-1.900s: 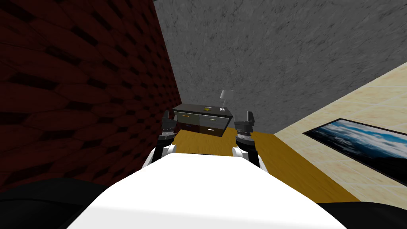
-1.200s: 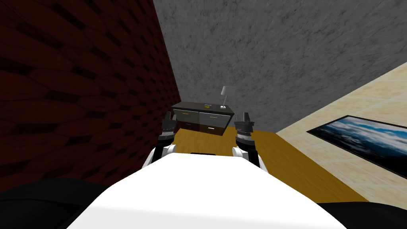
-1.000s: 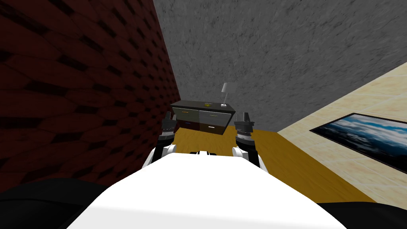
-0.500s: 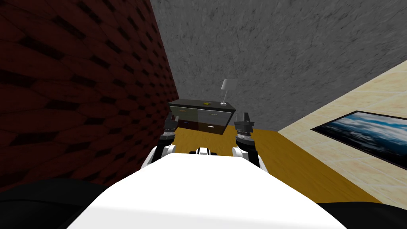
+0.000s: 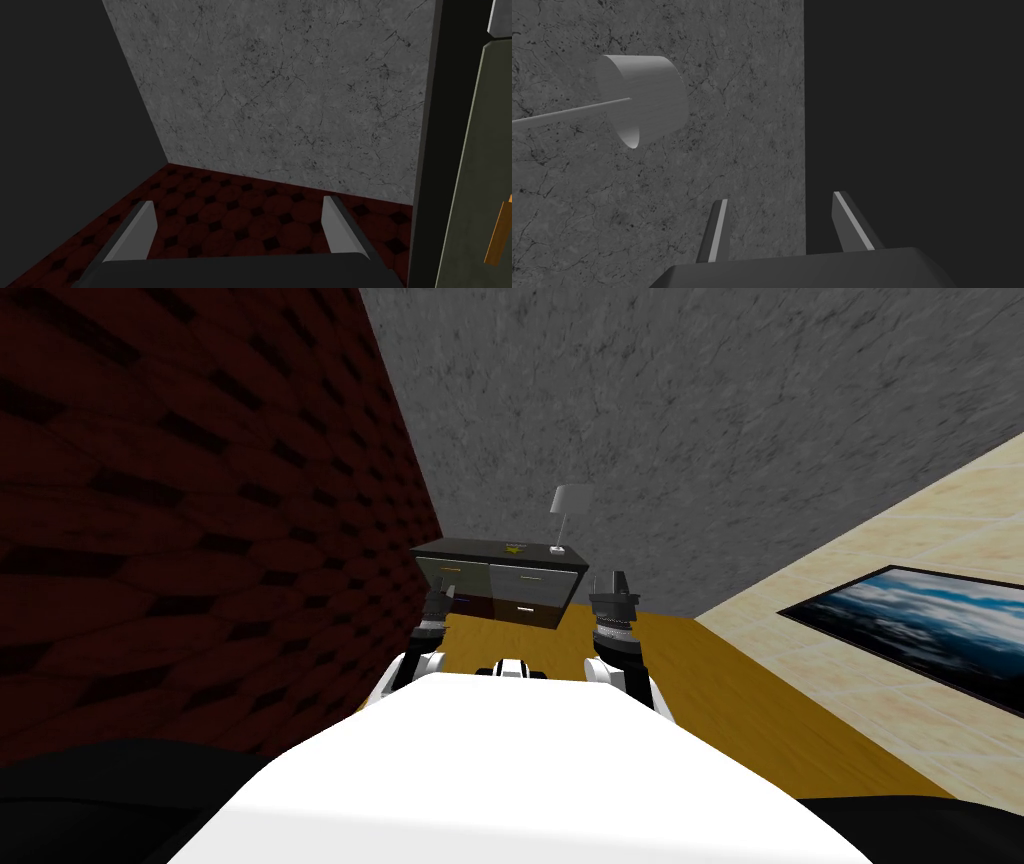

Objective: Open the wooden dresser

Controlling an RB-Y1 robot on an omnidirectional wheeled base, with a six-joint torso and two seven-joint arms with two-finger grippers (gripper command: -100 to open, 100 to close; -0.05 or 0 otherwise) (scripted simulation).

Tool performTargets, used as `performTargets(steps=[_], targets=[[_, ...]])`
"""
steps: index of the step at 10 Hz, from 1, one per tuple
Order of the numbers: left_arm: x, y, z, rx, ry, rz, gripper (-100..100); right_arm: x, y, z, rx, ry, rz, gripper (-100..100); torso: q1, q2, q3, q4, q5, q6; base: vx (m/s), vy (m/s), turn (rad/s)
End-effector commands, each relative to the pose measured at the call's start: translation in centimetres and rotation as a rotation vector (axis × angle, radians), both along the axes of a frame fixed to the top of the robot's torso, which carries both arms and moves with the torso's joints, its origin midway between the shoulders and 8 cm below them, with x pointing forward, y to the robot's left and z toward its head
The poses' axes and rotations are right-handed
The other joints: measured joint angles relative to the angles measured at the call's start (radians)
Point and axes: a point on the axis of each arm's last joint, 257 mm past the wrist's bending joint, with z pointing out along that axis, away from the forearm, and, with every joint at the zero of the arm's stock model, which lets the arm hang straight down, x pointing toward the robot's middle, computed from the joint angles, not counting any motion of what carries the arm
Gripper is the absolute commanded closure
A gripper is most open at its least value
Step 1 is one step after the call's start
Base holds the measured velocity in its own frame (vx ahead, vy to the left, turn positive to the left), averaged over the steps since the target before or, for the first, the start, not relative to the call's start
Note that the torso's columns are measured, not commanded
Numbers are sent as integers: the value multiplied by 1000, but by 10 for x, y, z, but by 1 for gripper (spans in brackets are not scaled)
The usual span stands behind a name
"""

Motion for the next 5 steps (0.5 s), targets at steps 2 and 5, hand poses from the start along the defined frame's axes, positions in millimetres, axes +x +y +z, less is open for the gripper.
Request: performTargets(steps=[2,5], targets=[[13,-1,-34,-7,61,-2,-100,0,0,0,0,0,0,0,0,0,0,0,0,0,112,-96,-36],[22,-1,-61,-15,108,-2,-100,0,0,0,0,0,0,0,0,0,0,0,0,0,114,-89,-33]])
